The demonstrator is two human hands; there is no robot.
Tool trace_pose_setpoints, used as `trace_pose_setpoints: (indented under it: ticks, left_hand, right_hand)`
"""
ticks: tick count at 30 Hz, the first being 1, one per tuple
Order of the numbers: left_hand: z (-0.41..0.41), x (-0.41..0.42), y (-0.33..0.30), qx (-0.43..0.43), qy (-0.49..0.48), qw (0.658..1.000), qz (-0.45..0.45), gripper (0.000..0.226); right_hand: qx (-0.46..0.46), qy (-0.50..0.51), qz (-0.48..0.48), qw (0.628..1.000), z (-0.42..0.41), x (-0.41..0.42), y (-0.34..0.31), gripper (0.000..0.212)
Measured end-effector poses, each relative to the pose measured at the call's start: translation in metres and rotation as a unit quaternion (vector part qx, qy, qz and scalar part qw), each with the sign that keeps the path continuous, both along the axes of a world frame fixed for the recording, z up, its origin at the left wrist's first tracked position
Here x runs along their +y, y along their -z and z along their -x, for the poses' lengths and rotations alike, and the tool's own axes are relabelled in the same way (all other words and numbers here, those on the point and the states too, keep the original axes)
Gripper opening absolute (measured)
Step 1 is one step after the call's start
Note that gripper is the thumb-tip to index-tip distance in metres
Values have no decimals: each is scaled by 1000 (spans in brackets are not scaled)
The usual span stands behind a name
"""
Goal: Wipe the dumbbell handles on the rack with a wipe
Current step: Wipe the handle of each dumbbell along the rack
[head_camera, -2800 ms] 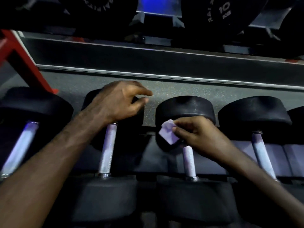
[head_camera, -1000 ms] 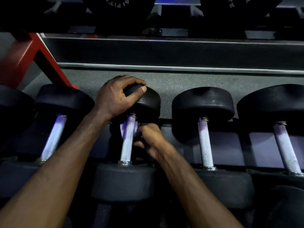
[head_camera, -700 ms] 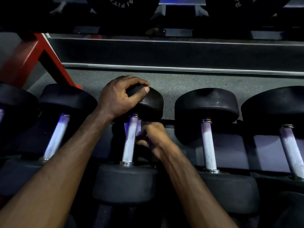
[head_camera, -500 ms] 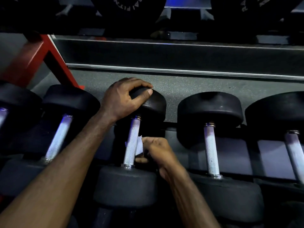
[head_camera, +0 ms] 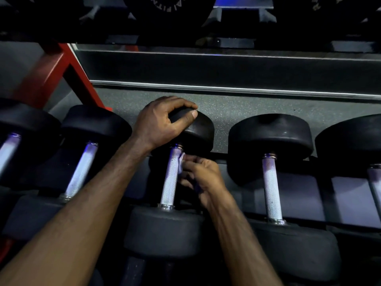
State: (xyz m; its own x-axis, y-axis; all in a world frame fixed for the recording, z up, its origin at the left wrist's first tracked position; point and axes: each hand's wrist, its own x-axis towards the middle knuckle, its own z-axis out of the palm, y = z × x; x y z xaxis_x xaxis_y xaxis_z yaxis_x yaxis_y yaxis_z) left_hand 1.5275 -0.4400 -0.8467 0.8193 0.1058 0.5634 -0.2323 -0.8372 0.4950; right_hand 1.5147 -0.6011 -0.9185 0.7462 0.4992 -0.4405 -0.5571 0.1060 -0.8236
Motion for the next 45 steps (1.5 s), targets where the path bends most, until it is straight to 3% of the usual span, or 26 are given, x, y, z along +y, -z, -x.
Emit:
trace_pose_setpoints:
  ticks: [4, 7, 10, 13, 16, 19, 22, 25, 29, 34, 40, 42, 45]
  left_hand:
    - [0, 0, 2, -2, -1, 1000, -2, 27]
    - [1, -1, 2, 6, 2, 1000, 5, 27]
    - [1, 0, -1, 8, 3, 1000, 4, 29]
    - [0, 0, 1, 9, 1, 1000, 4, 32]
    - [0, 0, 1, 12, -3, 1000, 6, 31]
    - [0, -1, 0, 11, 1, 1000, 5, 30]
    - [0, -1, -2, 10, 0, 1000, 3, 30]
    - [1, 0, 1, 13, -3, 1000, 1, 30]
    - [0, 1, 1, 16, 2, 1000, 4, 31]
    - [-1, 2, 2, 7, -1, 1000, -2, 29]
    - [0, 2, 0, 16, 4, 1000, 1, 32]
    - [0, 2, 1, 12, 3, 1000, -1, 32]
    - [0, 3, 3, 11, -1, 1000, -4, 32]
  right_hand:
    - [-4, -86, 43, 995, 28, -28, 11, 17]
    - [-50, -13, 8, 999, 10, -12, 3, 11]
    - [-27, 20, -13, 999, 2, -2, -2, 11]
    - [-23, -74, 48, 996, 22, -22, 7, 22]
    - [29, -119, 4, 992, 20, -20, 0, 29]
    - [136, -36, -93, 986, -4, 5, -6, 44]
    - [206, -92, -123, 966, 1, 8, -7, 26]
    - [166, -181, -82, 966, 13, 9, -4, 15]
    - [93, -80, -17, 992, -2, 38, -7, 21]
    - [64, -138, 8, 988, 20, 13, 0, 9]
    - [72, -53, -1, 996, -12, 36, -10, 11]
    - [56, -74, 16, 996, -3, 25, -7, 13]
    - [33, -194, 65, 978, 18, 0, 0, 11]
